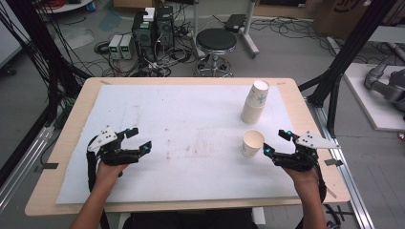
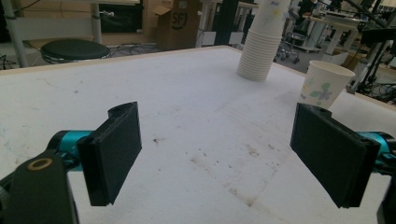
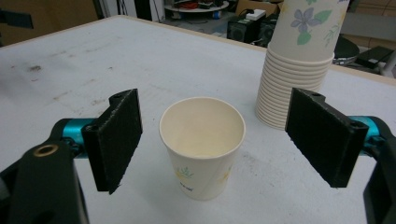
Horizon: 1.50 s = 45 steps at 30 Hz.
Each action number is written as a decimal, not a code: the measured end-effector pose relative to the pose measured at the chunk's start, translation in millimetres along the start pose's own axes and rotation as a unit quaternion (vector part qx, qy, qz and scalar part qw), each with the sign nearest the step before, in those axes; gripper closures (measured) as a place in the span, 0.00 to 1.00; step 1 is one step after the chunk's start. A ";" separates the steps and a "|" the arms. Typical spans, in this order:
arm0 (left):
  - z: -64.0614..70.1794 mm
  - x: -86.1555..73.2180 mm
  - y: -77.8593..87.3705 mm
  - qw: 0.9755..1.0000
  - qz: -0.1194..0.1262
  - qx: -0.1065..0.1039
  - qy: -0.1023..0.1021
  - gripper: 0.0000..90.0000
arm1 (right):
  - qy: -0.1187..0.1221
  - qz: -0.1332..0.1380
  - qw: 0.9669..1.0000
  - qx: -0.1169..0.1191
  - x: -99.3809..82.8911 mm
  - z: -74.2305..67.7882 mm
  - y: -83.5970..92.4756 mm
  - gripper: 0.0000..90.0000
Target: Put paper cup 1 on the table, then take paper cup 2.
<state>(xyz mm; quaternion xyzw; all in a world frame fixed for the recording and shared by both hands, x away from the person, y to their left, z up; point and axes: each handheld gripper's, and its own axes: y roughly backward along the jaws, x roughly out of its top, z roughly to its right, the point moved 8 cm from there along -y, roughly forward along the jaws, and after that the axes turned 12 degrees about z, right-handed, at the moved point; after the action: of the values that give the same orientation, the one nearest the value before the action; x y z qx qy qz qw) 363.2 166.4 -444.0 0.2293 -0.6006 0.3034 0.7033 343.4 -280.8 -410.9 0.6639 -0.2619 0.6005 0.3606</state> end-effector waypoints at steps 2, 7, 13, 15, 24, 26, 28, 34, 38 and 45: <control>-0.3 0.9 0.7 1.000 0.001 0.000 -0.002 0.18 | -0.005 0.000 1.000 0.002 -1.7 0.0 -0.6 0.22; -1.3 0.9 -1.5 1.000 0.004 -0.001 0.000 0.18 | -0.009 -0.001 1.000 0.003 -2.5 -0.2 -0.2 0.22; -1.0 -0.1 -2.9 1.000 0.002 -0.005 -0.001 0.19 | -0.015 0.004 1.000 -0.002 -1.9 1.5 4.0 0.22; -1.5 -0.9 -3.1 1.000 0.000 -0.004 -0.003 0.19 | -0.016 0.006 1.000 -0.003 -1.6 2.3 4.2 0.22; 0.7 -1.1 -2.6 1.000 -0.001 -0.009 0.004 0.19 | -0.023 0.009 1.000 0.005 -2.9 0.8 -2.1 0.22; 2.6 -0.8 -4.2 1.000 0.000 -0.010 0.002 0.19 | -0.022 0.006 1.000 0.007 -3.0 -0.9 -3.1 0.22; 4.6 -0.2 -4.4 1.000 0.000 -0.012 0.001 0.19 | -0.021 0.006 1.000 0.007 -2.5 -2.5 -2.5 0.22; 6.6 -0.8 -5.2 1.000 -0.002 -0.015 -0.004 0.19 | -0.017 0.011 1.000 0.000 -0.1 -1.2 -0.5 0.22; 5.4 -2.6 -5.4 1.000 -0.006 -0.012 -0.007 0.18 | -0.015 0.013 1.000 -0.005 1.5 1.0 -1.5 0.22; 4.6 -6.4 -5.9 1.000 -0.016 -0.012 0.000 0.18 | -0.018 0.012 1.000 -0.002 1.2 -1.5 -5.7 0.22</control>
<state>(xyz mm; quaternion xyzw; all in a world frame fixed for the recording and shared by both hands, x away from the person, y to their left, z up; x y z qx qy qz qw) 363.5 158.1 -449.2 0.2303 -0.6003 0.2854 0.7107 347.0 -276.1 -410.7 0.6708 -0.2773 0.5922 0.3498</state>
